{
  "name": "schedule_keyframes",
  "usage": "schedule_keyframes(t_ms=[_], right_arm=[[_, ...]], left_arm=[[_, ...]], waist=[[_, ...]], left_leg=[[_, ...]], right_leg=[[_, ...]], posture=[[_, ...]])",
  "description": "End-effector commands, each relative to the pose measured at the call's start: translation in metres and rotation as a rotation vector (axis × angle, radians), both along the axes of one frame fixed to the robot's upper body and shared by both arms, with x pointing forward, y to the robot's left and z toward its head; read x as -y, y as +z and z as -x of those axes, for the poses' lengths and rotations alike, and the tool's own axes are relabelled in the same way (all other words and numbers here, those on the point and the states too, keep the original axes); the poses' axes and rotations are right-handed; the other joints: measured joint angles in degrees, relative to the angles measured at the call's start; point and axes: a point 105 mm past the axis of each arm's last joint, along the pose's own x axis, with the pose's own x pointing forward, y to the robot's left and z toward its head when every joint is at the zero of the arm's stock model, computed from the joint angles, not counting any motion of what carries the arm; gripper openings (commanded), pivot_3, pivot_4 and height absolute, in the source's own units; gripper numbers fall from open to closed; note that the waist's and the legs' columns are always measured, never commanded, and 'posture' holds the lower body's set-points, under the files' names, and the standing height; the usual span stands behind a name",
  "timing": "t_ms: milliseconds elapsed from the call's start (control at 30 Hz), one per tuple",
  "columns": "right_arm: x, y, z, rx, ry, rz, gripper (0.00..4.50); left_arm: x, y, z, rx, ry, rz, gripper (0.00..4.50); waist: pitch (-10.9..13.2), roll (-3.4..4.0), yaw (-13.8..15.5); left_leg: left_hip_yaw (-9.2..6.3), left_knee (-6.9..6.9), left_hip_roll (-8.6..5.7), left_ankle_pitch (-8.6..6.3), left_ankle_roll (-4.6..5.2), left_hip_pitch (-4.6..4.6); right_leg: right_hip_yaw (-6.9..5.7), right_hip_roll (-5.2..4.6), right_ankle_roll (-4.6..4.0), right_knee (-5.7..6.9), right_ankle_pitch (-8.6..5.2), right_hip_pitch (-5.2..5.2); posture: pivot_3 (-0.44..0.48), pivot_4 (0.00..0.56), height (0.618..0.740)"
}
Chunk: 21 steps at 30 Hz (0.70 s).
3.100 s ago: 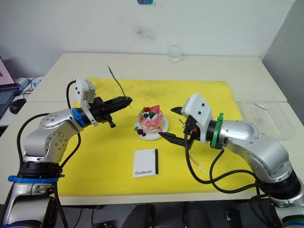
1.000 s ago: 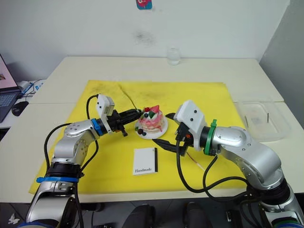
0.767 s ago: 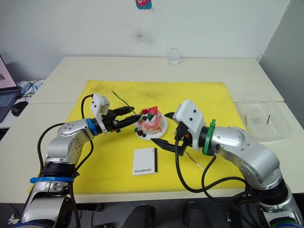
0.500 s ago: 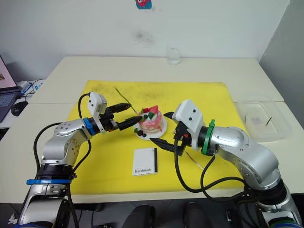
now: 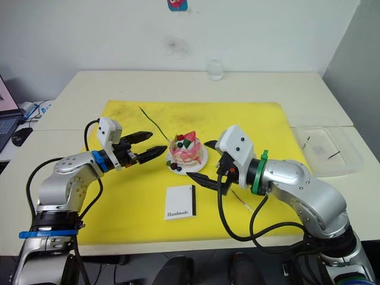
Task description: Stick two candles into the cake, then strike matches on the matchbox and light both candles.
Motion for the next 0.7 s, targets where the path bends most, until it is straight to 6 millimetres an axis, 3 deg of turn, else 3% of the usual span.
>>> schedule_keyframes(t_ms=[33, 200, 333, 467, 633, 700], right_arm=[[0.007, 0.014, 0.001, 0.077, -0.023, -0.021, 4.50], [0.015, 0.015, 0.000, 0.080, -0.044, -0.021, 4.50], [0.026, 0.012, 0.002, 0.084, -0.070, -0.002, 4.50], [0.051, -0.004, 0.012, 0.054, -0.121, 0.082, 4.50], [0.069, -0.026, 0.030, 0.008, -0.159, 0.165, 4.50], [0.074, -0.039, 0.037, -0.023, -0.179, 0.182, 4.50]], left_arm=[[-0.007, 0.020, 0.012, 0.046, -0.022, -0.018, 4.46], [-0.009, 0.022, 0.023, 0.033, -0.034, -0.041, 4.46], [0.000, 0.022, 0.039, 0.021, -0.096, -0.036, 4.46], [0.016, 0.015, 0.082, -0.042, -0.299, -0.111, 4.46], [0.038, 0.007, 0.123, -0.101, -0.528, -0.186, 4.46], [0.048, 0.006, 0.130, -0.100, -0.575, -0.175, 4.46]], waist=[[0.00, 0.00, -0.03], [0.00, 0.00, -0.01], [0.00, 0.00, 0.04], [0.00, 0.00, 0.00], [0.00, 0.00, 0.23], [0.00, 0.00, 0.29]], left_leg=[[0.01, -0.01, 0.00, 0.00, 0.00, 0.00], [-0.01, 0.00, 0.00, 0.00, 0.00, 0.01], [0.05, 0.01, -0.01, 0.00, 0.00, 0.00], [0.05, -0.07, 0.01, 0.00, 0.00, -0.03], [-0.02, -0.13, 0.03, -0.01, 0.00, 0.00], [0.01, -0.11, 0.02, -0.01, 0.00, 0.02]], right_leg=[[0.01, 0.00, 0.00, 0.00, 0.00, 0.00], [0.01, -0.01, -0.01, -0.01, -0.01, 0.00], [0.05, -0.02, 0.00, -0.04, -0.01, 0.01], [0.14, -0.03, -0.02, -0.16, -0.02, -0.01], [0.11, -0.04, -0.25, -0.13, -0.19, 0.00], [0.06, -0.04, -0.27, -0.12, -0.21, 0.04]], posture=[[0.000, 0.150, 0.740], [0.000, 0.150, 0.740], [0.000, 0.150, 0.740], [0.000, 0.150, 0.740], [0.000, 0.150, 0.740], [0.000, 0.150, 0.740]])
